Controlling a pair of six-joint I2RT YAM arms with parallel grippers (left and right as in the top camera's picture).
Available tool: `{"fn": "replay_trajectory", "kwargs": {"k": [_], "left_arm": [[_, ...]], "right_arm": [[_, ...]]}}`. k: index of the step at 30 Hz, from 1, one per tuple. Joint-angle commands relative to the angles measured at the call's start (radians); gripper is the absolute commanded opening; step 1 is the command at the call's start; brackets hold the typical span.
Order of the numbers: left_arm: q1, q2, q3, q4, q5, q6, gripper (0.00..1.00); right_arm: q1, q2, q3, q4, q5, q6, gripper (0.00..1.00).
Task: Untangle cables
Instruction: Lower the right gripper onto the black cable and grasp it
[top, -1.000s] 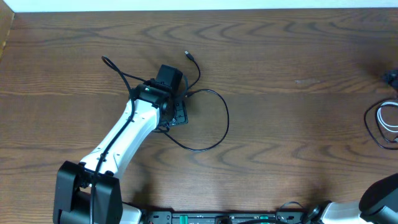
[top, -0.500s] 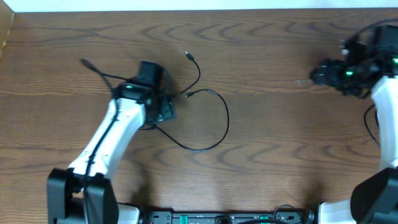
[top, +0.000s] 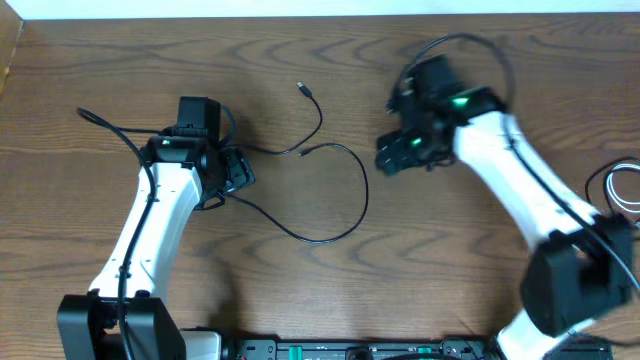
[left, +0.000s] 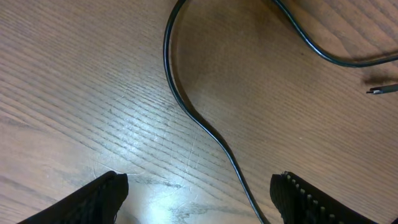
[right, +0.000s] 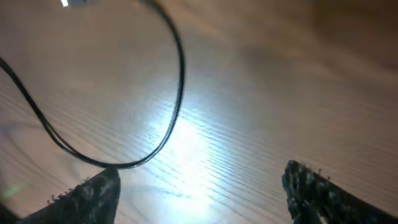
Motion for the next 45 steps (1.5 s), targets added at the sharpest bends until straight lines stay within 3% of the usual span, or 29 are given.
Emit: {"fn": "replay_trajectory", "kwargs": {"k": [1,8,14,16,21,40,42,45], "left_arm": [[0.004,-0.005,0.007,-0.003,-0.002,0.008,0.79],[0.004,-0.005,0.007,-0.003,-0.002,0.008,0.79],[0.004,-0.005,0.007,-0.004,-0.002,0.008,0.79],[0.004,-0.005,0.007,-0.004,-0.002,0.008,0.79],[0.004,-0.005,0.007,-0.004,-0.002,0.008,0.79],[0.004,-0.005,0.007,-0.005,-0.002,0.008,0.79],[0.004,-0.005,0.007,-0.005,-0.002,0.008,0.79],[0.004,-0.005,0.007,-0.005,-0.002,0.008,0.79]], "right_arm": [[0.098,0.116,0.009,-0.002,0.024,0.069,0.77],[0.195,0.240,0.009,-0.006,0.041,0.309,0.66],[0.276,0.286,0.009,-0.007,0.163,0.467,0.66],[0.301,0.290,0.009,-0.006,0.204,0.488,0.62],[0.333,0.290,0.009,-0.006,0.251,0.505,0.38],[0.339,0.290,-0.066,0.047,0.258,0.573,0.41],[0.339,0.290,-0.079,0.047,0.258,0.573,0.40],[0.339,0.290,-0.080,0.047,0.258,0.573,0.28]]}}
